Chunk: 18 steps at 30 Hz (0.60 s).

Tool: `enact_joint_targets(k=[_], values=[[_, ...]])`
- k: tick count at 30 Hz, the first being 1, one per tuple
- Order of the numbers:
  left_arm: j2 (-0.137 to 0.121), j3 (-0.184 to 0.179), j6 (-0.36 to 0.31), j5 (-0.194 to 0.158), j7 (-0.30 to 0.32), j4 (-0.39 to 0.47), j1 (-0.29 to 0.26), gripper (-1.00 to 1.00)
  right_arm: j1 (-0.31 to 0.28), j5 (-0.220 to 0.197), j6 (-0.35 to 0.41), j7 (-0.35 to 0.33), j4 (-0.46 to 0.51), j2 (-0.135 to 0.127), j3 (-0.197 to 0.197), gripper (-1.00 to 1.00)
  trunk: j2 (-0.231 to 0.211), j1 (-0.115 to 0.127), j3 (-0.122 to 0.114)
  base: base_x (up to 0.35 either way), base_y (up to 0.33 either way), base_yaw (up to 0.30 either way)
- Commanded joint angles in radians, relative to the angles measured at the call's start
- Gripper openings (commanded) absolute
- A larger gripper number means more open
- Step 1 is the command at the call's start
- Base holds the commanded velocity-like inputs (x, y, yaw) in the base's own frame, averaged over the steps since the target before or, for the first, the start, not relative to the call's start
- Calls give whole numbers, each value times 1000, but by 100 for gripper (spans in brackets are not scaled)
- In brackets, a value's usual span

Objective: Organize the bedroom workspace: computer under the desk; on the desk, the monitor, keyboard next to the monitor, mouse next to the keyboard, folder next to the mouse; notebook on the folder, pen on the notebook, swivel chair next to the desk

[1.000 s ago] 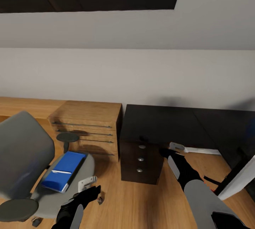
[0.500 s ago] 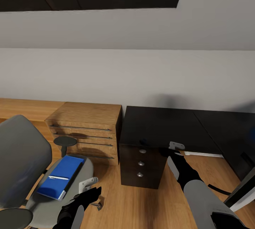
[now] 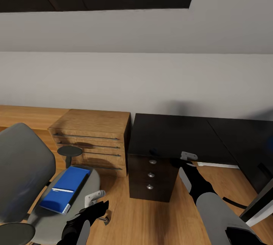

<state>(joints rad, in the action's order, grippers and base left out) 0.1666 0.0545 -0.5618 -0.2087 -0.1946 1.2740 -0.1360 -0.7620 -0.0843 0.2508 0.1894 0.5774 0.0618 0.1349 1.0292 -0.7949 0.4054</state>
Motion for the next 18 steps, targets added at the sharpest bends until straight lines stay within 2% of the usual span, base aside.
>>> enact_joint_targets(k=[1, 6, 18], values=[[1, 1, -4, -11, -7, 1, -1, 100, 0, -9, 4, 4, 2, 1, 2, 100, 1, 0, 1, 0, 0, 0], [1, 1, -4, -11, -4, -1, -1, 100, 0, -8, 3, 6, 1, 2, 2, 100, 1, 0, 1, 0, 0, 71], [1, 1, -4, -11, -3, -1, -1, 100, 0, -8, 2, 7, 1, 3, 2, 100, 1, 0, 1, 0, 0, 257]])
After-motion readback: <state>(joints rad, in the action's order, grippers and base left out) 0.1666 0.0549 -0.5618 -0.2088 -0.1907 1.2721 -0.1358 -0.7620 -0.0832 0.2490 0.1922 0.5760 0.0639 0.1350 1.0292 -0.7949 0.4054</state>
